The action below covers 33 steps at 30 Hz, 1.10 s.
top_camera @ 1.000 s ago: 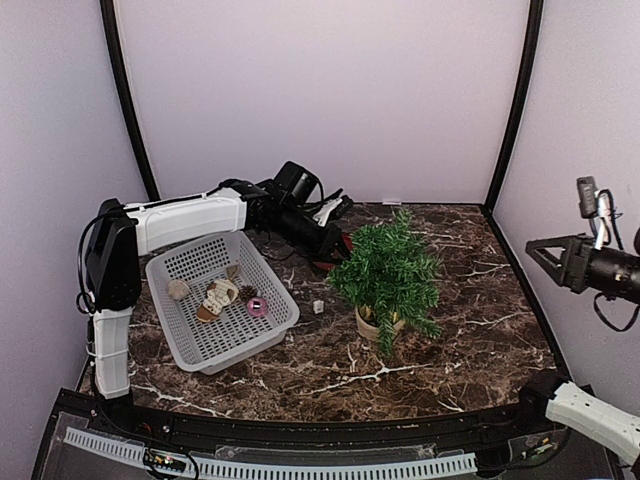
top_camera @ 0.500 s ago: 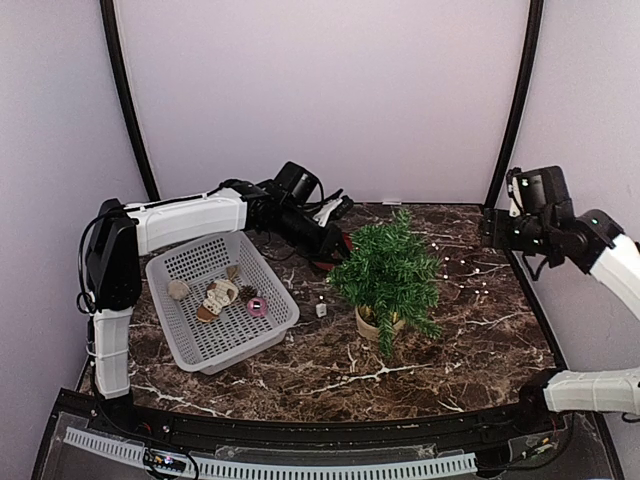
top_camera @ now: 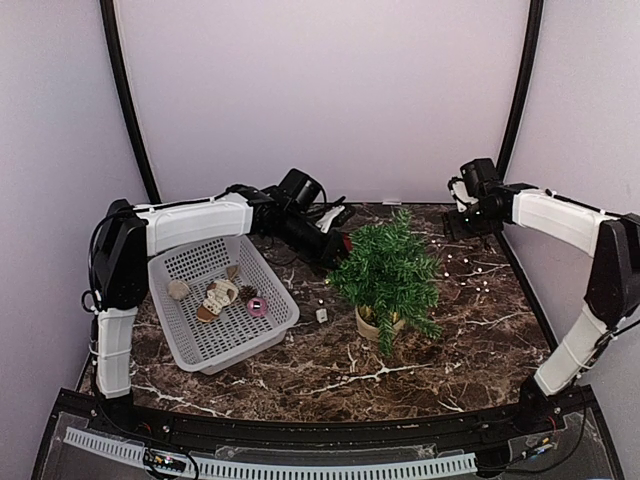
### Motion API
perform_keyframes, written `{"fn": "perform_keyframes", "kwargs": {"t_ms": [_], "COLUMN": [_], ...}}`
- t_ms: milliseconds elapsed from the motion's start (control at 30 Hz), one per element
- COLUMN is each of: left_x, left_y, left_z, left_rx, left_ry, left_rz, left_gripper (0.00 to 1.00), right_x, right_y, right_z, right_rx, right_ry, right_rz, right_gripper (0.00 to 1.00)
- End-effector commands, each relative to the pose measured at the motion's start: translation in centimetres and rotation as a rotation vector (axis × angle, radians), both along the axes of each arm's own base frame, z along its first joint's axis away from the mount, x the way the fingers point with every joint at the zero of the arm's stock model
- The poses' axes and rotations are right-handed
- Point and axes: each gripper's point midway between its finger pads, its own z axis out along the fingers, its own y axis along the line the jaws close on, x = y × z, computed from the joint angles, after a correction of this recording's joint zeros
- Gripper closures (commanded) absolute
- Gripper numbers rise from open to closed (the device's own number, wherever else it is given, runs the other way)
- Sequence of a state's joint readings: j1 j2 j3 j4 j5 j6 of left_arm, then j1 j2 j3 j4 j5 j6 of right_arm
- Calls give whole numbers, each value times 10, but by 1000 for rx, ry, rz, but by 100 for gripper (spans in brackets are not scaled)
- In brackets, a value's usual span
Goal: Decorate the small christmas tree
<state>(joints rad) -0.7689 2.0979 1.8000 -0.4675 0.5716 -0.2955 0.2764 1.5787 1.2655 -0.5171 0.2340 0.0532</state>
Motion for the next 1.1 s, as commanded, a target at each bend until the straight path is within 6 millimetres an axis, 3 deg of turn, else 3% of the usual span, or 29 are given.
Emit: {"fn": "perform_keyframes", "kwargs": {"t_ms": [0, 233, 533, 867, 1067], "left_x": [-3, -3, -3, -2, -1], "left_y": [-5, -5, -5, -4, -3], "left_z": [11, 10, 5, 2, 2], "left_rx": [-30, -35, -30, -23, -25], "left_ry": [-17, -15, -10, -9, -8], "left_rz": [-31, -35, -39, -39, -37], "left_gripper": [91, 91, 90, 90, 90], "right_x": [16, 23, 54, 88, 98], "right_y": [10, 12, 16, 13, 19], "right_z": [-15, -58, -86, -94, -107], "right_rx": [-61, -106, -142, -237, -238], "right_ry": [14, 61, 57, 15, 23], "right_rz": [133, 175, 170, 141, 167], "right_gripper": [31, 33, 37, 50, 52]}}
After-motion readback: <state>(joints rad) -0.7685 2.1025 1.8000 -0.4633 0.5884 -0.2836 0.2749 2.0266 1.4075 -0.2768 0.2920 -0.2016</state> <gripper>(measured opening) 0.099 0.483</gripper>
